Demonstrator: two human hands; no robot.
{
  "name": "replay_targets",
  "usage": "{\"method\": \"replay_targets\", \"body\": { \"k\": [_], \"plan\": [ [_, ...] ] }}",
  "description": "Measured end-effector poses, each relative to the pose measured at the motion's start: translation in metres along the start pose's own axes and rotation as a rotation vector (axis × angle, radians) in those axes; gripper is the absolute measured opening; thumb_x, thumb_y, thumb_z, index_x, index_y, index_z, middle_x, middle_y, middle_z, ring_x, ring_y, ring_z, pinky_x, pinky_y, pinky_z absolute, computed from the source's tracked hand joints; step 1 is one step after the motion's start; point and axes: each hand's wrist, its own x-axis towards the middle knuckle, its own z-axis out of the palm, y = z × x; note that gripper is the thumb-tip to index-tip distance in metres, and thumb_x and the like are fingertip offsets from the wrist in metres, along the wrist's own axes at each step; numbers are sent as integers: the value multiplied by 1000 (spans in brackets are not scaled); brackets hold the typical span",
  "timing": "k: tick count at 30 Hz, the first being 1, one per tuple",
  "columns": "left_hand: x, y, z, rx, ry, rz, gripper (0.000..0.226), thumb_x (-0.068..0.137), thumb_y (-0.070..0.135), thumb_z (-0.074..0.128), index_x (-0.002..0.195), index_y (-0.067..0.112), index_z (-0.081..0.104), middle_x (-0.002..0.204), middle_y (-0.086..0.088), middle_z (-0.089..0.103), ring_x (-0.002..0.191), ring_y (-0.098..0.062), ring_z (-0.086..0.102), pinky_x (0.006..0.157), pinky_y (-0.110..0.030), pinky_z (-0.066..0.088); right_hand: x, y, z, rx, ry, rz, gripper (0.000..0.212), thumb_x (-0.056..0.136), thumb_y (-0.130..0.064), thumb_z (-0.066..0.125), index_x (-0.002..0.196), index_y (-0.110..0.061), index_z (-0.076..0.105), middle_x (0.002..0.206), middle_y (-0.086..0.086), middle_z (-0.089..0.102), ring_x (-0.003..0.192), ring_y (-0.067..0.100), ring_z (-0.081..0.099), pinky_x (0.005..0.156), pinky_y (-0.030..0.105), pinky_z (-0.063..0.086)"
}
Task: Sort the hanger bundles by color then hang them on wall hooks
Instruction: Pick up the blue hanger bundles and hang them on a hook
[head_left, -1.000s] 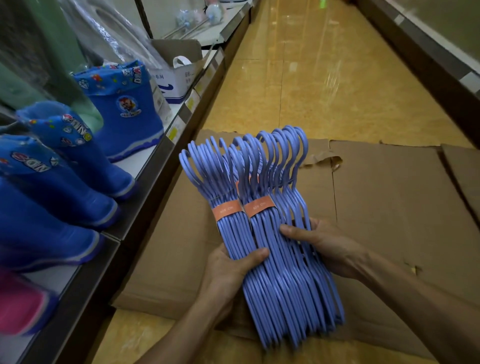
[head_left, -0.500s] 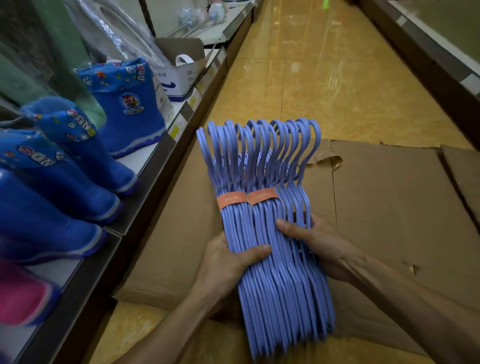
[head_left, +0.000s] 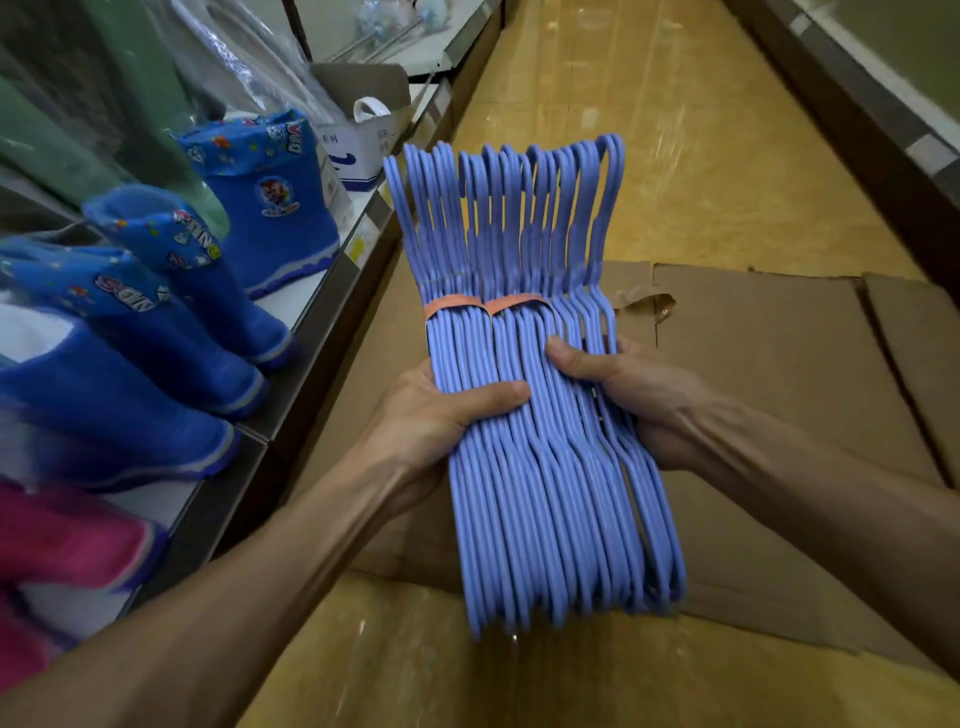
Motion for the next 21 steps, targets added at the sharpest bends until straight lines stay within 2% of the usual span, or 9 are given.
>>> {"method": "replay_targets", "body": {
  "k": [4, 10, 13, 17, 19, 21],
  "plan": [
    [-20, 25, 2, -2, 2, -43, 53, 67, 3, 80, 117, 6, 65, 110, -12, 75, 95, -30, 73, 82, -45, 60, -23, -16, 11, 22, -1, 18, 41, 86, -23, 74, 124, -10, 65, 107, 13, 76, 91, 35, 75, 73, 52, 62],
    [-69, 99, 11, 20, 14, -105, 49, 73, 1, 79, 119, 8, 64, 110, -11, 74, 97, -31, 73, 84, -48, 60, -84, -74, 36, 23, 30, 17, 32, 90, -22, 70, 120, -13, 66, 106, 9, 76, 89, 30, 75, 67, 45, 63],
    [-98, 160, 20, 26, 7, -129, 45, 75, 0, 78, 117, 9, 65, 107, -11, 75, 94, -31, 73, 82, -48, 60, -122, -125, 53, 21, 47, 24, 35, 88, -24, 72, 120, -14, 66, 107, 9, 76, 90, 31, 75, 70, 47, 63],
    [-134, 261, 41, 35, 21, -110, 37, 75, 2, 79, 108, 12, 67, 101, -9, 77, 89, -30, 74, 76, -45, 61, -174, -219, 79, -13, 86, 1, 52, 76, -32, 79, 122, -13, 65, 111, 11, 75, 93, 34, 74, 80, 55, 60],
    [-149, 318, 53, 27, 12, -89, 37, 73, 3, 80, 107, 13, 67, 100, -7, 77, 87, -30, 75, 72, -43, 61, -201, -274, 92, -33, 90, -29, 44, 83, -28, 77, 122, -12, 65, 110, 10, 75, 93, 32, 74, 79, 53, 61],
    [-164, 378, 68, 24, 1, -56, 49, 64, 9, 82, 111, 10, 67, 103, -9, 77, 90, -32, 74, 76, -46, 60, -227, -331, 104, -41, 100, -71, 38, 87, -25, 74, 122, -11, 65, 109, 9, 76, 92, 31, 74, 79, 51, 61]
  ]
}}
